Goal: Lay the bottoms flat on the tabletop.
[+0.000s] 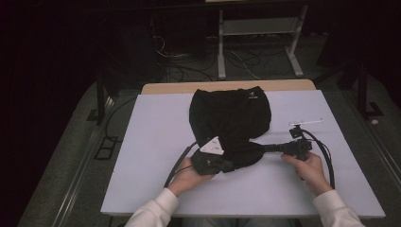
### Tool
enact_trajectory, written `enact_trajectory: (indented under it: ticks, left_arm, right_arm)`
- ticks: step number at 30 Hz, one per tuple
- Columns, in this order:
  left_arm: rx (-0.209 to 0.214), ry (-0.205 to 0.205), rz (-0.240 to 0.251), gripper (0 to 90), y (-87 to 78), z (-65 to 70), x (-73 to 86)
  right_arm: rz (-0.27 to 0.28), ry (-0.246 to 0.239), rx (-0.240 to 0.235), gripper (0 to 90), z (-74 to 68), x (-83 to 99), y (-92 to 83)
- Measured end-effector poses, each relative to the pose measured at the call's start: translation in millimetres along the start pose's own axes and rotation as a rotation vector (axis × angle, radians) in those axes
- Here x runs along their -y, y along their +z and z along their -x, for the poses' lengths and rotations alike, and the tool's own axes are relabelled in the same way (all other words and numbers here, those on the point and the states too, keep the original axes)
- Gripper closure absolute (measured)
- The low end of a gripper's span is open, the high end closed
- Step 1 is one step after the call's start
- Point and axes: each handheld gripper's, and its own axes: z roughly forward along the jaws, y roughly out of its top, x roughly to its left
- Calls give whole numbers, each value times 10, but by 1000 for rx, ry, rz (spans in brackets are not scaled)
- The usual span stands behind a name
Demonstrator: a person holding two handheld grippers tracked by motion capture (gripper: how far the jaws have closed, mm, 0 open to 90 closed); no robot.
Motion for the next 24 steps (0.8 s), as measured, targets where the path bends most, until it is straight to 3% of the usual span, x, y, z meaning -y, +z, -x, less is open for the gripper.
enact_trajectory:
  ticks: [3,7,13,15,18,19,20,22,24]
  left_arm:
    - [-3,6,7,889,-200,36,134]
    - [-9,25,4,889,-404,72,298]
    - [-27,93,-12,889,-676,94,448]
    - [-37,117,-32,889,-794,86,502]
    - [-66,148,-73,889,-986,29,606]
    - [-78,154,-88,889,-1046,1,638]
    - [-93,168,-112,889,-1121,-34,669]
    - [-109,199,-141,890,-1225,-79,701]
    - [-119,223,-173,890,-1349,-143,725]
  right_arm:
    - [-36,3,-31,878,-115,89,61]
    - [-87,-53,-50,877,-358,166,166]
    - [-122,-98,-89,877,-610,250,298]
    - [-146,-122,-121,878,-766,299,407]
    - [-162,-144,-136,877,-882,327,522]
    - [-181,-158,-163,877,-1001,343,656]
    - [-181,-158,-163,877,-1001,343,656]
    - [-203,-176,-200,877,-1176,343,855]
    - [-208,-177,-217,877,-1234,335,933]
